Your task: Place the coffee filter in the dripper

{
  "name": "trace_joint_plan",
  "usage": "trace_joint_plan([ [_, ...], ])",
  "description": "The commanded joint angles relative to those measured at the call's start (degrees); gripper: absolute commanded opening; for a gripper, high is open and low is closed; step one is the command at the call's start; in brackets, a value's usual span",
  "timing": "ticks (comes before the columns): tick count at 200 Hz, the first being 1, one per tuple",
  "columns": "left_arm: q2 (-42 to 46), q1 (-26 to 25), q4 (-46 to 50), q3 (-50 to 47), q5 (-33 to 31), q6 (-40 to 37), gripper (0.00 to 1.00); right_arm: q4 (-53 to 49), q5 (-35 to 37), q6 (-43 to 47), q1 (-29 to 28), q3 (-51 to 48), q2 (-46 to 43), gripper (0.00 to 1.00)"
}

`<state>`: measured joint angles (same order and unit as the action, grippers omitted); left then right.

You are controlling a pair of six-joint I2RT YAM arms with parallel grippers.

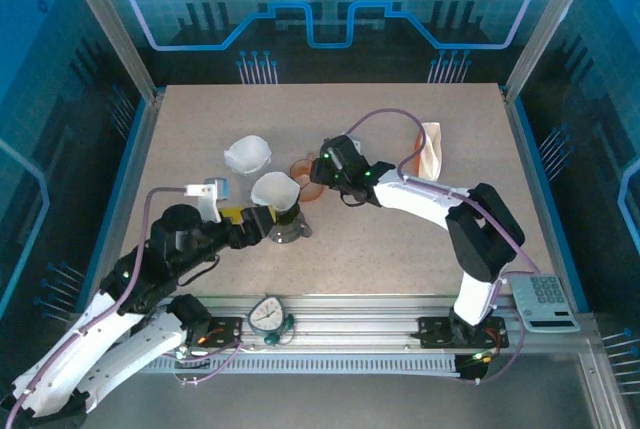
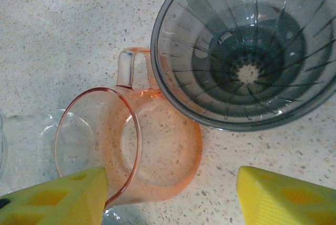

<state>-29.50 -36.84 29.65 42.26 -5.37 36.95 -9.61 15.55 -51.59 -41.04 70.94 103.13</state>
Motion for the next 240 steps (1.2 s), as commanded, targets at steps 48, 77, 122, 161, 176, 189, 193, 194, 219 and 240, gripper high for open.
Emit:
trace_joint_plan([
  [48,1.26,0.37,0.06,-1.36,-1.22,-1.75,0.99,-0.1,-4.48,-3.8,1.67,4.25,6.5,0.61],
  [77,1.52,0.37,0.07,-1.68,-1.56,-1.75,0.99,-1.5,-4.63,-3.45,1.69,5.41,7.52,0.54],
  [122,1.5,0.37,-0.46,-2.18,-1.64,-1.69,0.99,-3.11,-4.05,-3.43,1.75,5.33,7.57,0.41],
  [161,1.55,0.37,-0.08,-2.01,-1.75,-1.97,0.99,-4.69,-2.17,-2.43,1.84,6.09,6.69,0.32],
  [176,1.55,0.37,0.23,-2.01,-1.91,-1.97,0.99,-5.16,-1.12,-1.9,1.84,6.01,6.32,0.3],
  [189,1.68,0.39,0.49,-2.03,-2.17,-1.9,0.99,-5.31,-0.42,-1.4,1.81,5.86,5.97,0.27],
  [193,1.72,0.37,0.55,-2.01,-2.19,-1.87,0.99,-5.44,-0.29,-1.2,1.84,5.78,5.88,0.26],
  [194,1.72,0.37,0.61,-2.01,-2.24,-1.88,0.99,-5.43,-0.27,-1.17,1.79,5.79,5.91,0.26],
  [219,2.01,0.37,0.64,-2.01,-2.29,-1.79,0.99,-5.63,1.38,-0.05,1.67,4.85,4.67,0.19],
  [240,1.99,0.39,0.93,-2.04,-2.37,-1.87,0.99,-5.6,2.65,1.01,1.57,2.61,2.83,0.14],
])
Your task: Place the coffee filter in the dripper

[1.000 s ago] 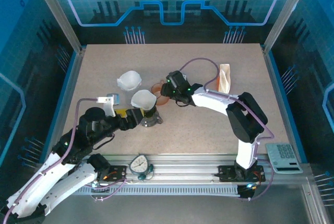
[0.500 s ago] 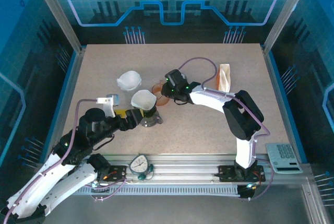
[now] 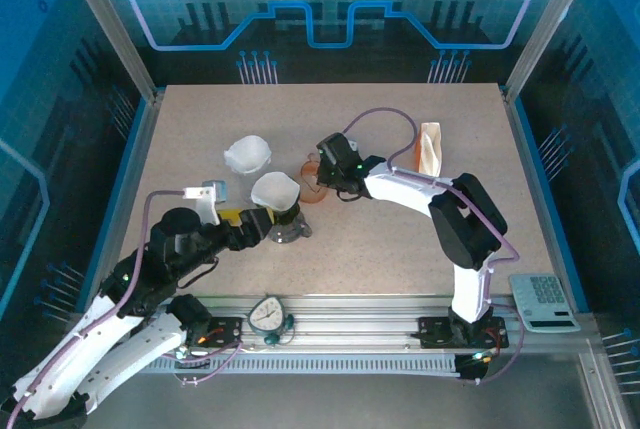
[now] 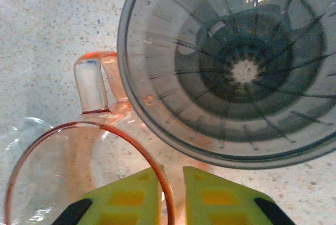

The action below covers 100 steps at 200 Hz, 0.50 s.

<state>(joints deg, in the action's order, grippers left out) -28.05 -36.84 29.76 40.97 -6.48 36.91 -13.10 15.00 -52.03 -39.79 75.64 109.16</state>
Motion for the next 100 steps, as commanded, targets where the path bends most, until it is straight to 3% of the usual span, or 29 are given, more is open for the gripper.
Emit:
trace_joint_plan([
  [1,0.55,0.38,0.82,-0.73,-1.25,-1.79,0.99,-2.1,3.28,1.47,0.37,-2.21,-3.42,0.14],
  [44,0.74,0.37,0.58,-1.41,-1.44,-1.48,0.99,-2.29,4.03,4.44,0.24,-9.5,-10.8,0.09],
  [100,0.69,0.41,-0.27,-1.78,-1.59,-1.48,0.99,-8.16,4.36,12.0,0.16,-21.72,-26.94,0.08],
])
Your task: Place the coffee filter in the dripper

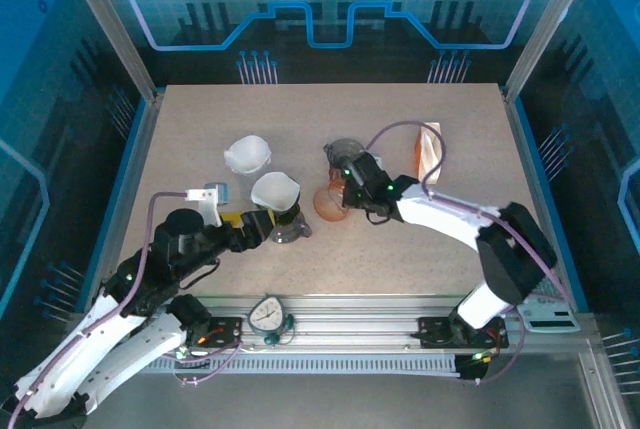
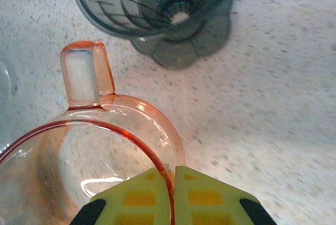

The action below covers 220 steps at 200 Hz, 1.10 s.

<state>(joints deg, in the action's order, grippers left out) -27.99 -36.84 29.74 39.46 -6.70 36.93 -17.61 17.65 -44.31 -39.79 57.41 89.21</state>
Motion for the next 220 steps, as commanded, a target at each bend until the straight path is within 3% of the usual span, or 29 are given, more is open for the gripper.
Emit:
trace_joint_plan([
  [1,0.64,0.43,-0.27,-0.27,-1.38,-1.51,0.99,-3.75,1.75,4.53,0.07,-3.64,-7.36,0.08],
  [53,0.22,0.41,-1.08,-0.45,-1.81,-1.25,0.99,-12.15,4.89,8.1,-2.85,-11.13,-15.48,0.08],
  [114,0.01,0.47,-1.08,-1.22,-1.71,-0.37,0.99,-12.48,5.58,9.01,-8.27,-11.18,-13.09,0.11],
  [167,-0.04,0.44,-1.17,-1.41,-1.39,0.12,0.99,-13.06,7.37,9.8,-8.42,-8.29,-14.74,0.51],
  [193,-0.01,0.48,-1.76,-1.75,-1.31,0.21,0.99,-11.41,6.86,11.41,-5.31,-4.64,-15.38,0.61],
  [220,-0.14,0.46,-2.22,-2.19,-1.47,0.78,0.99,-6.95,0.68,10.5,2.78,-0.42,-10.65,0.67],
])
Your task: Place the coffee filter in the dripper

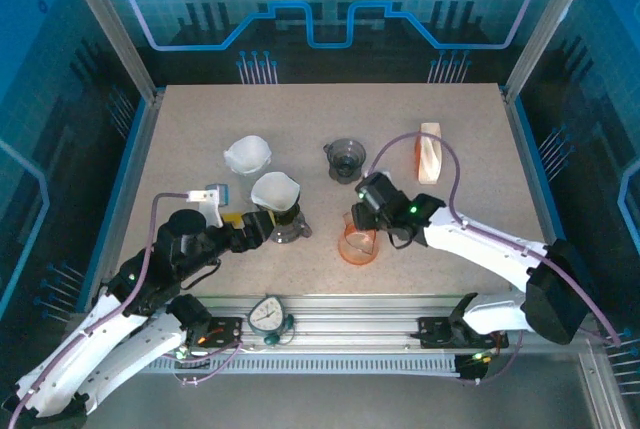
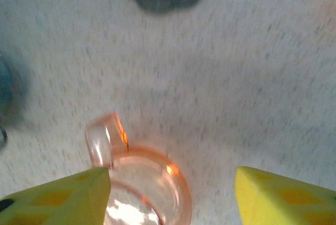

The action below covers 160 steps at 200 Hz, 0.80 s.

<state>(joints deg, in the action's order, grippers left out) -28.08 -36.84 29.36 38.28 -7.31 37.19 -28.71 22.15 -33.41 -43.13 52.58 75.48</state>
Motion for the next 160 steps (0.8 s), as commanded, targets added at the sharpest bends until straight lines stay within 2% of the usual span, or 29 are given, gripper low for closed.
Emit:
trace_joint_plan([
  [1,-0.05,0.46,-1.85,-1.02,-0.86,0.56,0.99,4.3,-4.07,-0.55,6.44,4.61,3.35,0.67],
  [22,0.02,0.44,-1.62,-0.97,-1.13,0.77,0.99,7.84,-9.88,-2.81,11.94,9.16,10.38,0.67],
  [40,0.01,0.45,-1.34,-0.85,-1.31,0.91,0.99,9.96,-11.77,-4.51,14.93,13.39,16.63,0.67],
  [73,-0.07,0.54,-1.06,-0.75,-1.99,0.82,0.99,14.46,-18.57,-8.64,18.81,19.1,26.29,0.67],
  [99,-0.09,0.58,-1.06,-0.76,-2.26,0.69,0.99,16.37,-20.45,-11.75,20.62,21.14,31.19,0.62],
  [119,-0.12,0.67,-1.06,-0.84,-2.48,0.62,0.99,16.73,-21.02,-12.28,20.99,21.69,32.95,0.53],
  [160,-0.14,0.74,-1.4,-1.1,-2.75,0.47,0.99,17.04,-21.66,-11.72,21.07,20.1,32.31,0.2],
])
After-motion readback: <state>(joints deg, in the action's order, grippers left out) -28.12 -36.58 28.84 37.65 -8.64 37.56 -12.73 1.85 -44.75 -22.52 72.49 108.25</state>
